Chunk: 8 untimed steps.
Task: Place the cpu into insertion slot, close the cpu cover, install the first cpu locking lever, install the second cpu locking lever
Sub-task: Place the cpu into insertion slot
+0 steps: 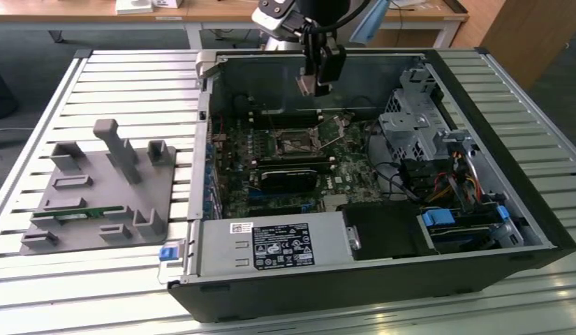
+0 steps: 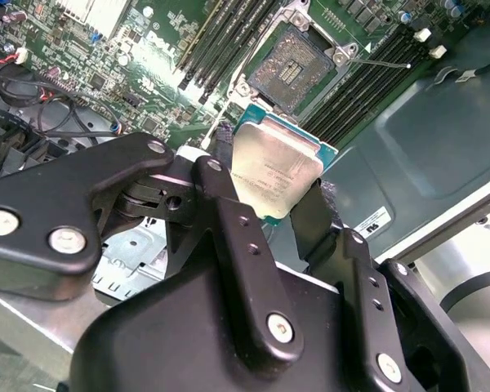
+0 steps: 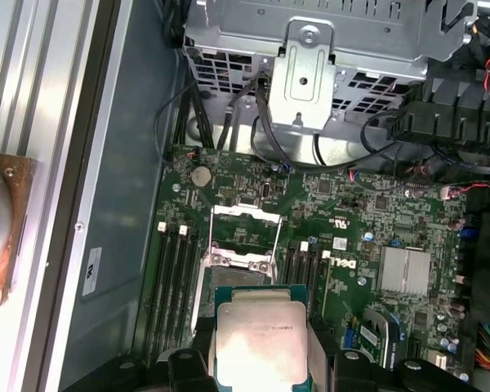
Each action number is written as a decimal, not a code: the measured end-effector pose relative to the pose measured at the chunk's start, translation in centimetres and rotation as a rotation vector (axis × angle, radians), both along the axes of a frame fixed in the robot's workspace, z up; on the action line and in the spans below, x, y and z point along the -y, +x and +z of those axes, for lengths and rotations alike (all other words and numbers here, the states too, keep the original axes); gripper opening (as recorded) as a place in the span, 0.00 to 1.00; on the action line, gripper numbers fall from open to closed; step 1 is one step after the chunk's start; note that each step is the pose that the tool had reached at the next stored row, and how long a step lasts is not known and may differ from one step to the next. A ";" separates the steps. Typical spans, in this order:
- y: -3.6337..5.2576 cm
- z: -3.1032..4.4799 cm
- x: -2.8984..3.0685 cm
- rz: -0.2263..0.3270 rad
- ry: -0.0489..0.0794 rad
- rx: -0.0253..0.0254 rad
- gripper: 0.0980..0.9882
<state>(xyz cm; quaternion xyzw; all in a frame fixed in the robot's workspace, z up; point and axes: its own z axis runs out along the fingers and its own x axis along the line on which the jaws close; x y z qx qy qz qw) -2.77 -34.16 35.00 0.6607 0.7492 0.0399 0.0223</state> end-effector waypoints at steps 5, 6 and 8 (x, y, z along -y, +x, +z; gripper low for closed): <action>0.00 -0.13 0.00 0.000 0.000 0.0001 0.49; 0.00 -0.15 0.00 0.000 0.000 0.0000 0.49; 0.00 -0.20 0.00 0.000 0.000 0.0001 0.49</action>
